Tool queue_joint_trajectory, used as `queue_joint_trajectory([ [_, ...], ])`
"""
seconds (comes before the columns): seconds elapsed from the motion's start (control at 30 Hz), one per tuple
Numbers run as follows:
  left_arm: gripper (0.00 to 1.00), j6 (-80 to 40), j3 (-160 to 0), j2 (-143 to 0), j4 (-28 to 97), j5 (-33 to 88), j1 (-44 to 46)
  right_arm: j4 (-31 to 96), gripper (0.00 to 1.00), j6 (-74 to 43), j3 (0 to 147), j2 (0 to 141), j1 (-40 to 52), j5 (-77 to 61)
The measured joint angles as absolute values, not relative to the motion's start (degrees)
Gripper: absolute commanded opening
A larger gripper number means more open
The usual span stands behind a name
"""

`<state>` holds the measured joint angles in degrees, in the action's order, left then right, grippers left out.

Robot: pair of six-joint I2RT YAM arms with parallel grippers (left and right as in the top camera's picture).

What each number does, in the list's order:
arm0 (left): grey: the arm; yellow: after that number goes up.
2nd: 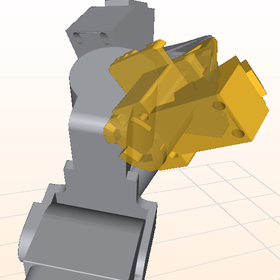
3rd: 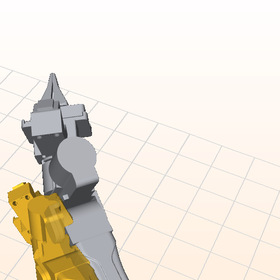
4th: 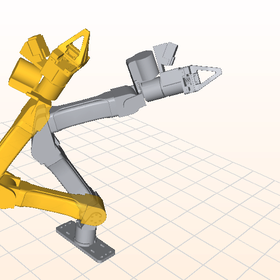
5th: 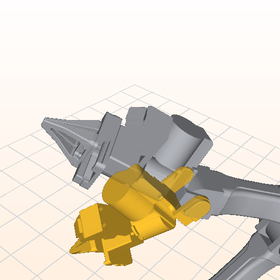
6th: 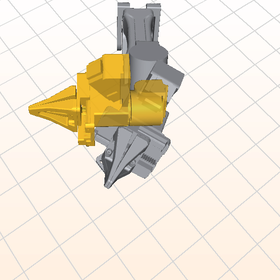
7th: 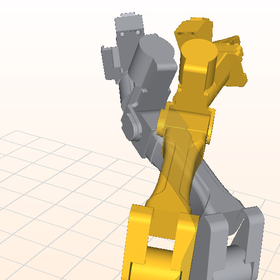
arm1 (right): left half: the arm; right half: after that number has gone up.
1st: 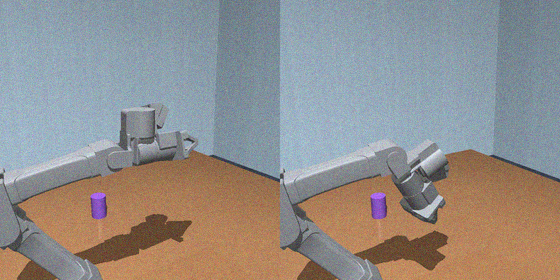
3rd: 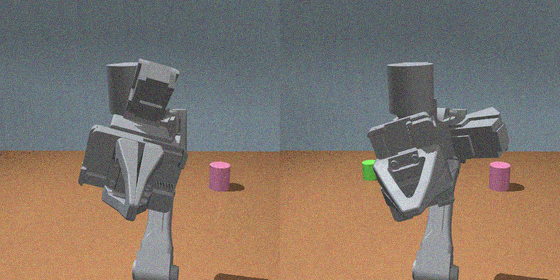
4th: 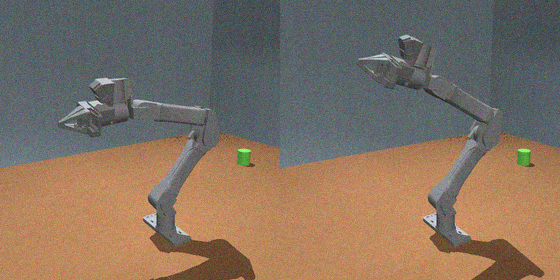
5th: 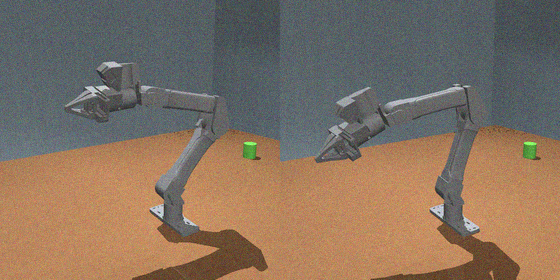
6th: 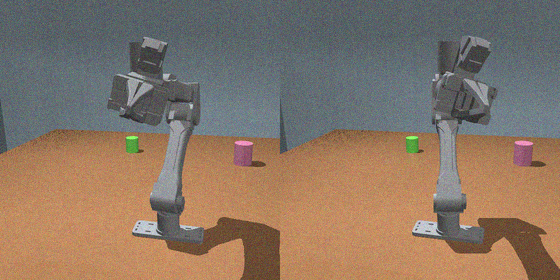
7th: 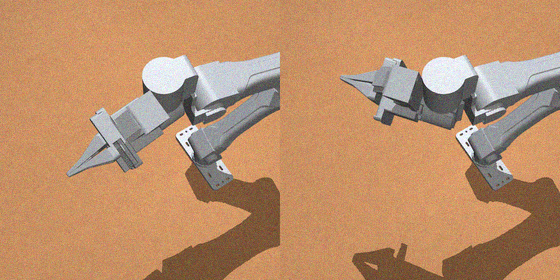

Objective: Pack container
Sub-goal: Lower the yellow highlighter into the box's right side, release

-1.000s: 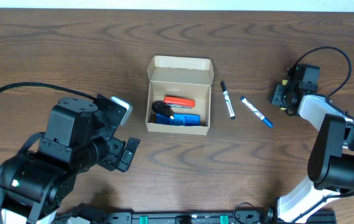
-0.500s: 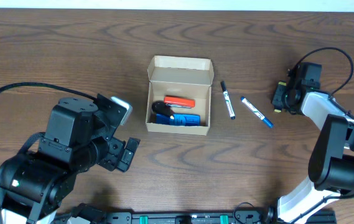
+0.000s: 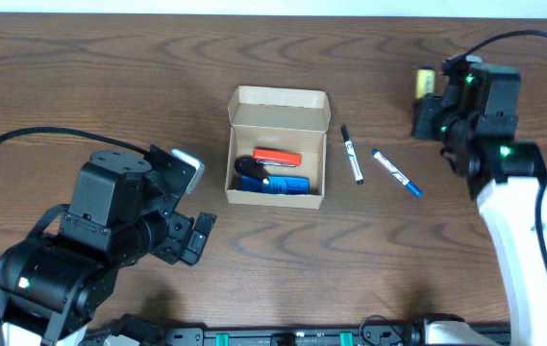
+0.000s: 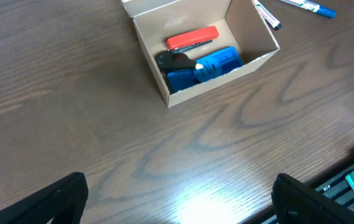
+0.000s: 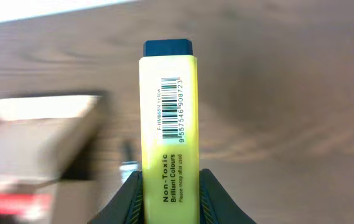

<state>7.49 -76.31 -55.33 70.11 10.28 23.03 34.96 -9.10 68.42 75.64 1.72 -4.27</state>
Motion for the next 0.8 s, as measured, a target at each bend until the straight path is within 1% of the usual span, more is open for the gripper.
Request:
queue_joint_trajectory([
  [0.2,0.95,7.5,-76.3,-55.3,70.1,10.3,23.0,36.2,0.18,-14.2,68.4,70.2,13.6,-4.4],
  [0.47,0.95,7.5,-76.3,-55.3,70.1,10.3,23.0,36.6,0.18,-24.9,68.4,74.7,28.7,2.3],
  [0.63,0.95,7.5,-76.3,-55.3,70.1,10.3,23.0,36.8,0.18,-33.3,68.4,81.1,33.6,7.0],
  [0.8,0.95,7.5,-76.3,-55.3,70.1,10.3,23.0,36.8,0.18,-40.2,68.4,88.4,35.2,10.2],
])
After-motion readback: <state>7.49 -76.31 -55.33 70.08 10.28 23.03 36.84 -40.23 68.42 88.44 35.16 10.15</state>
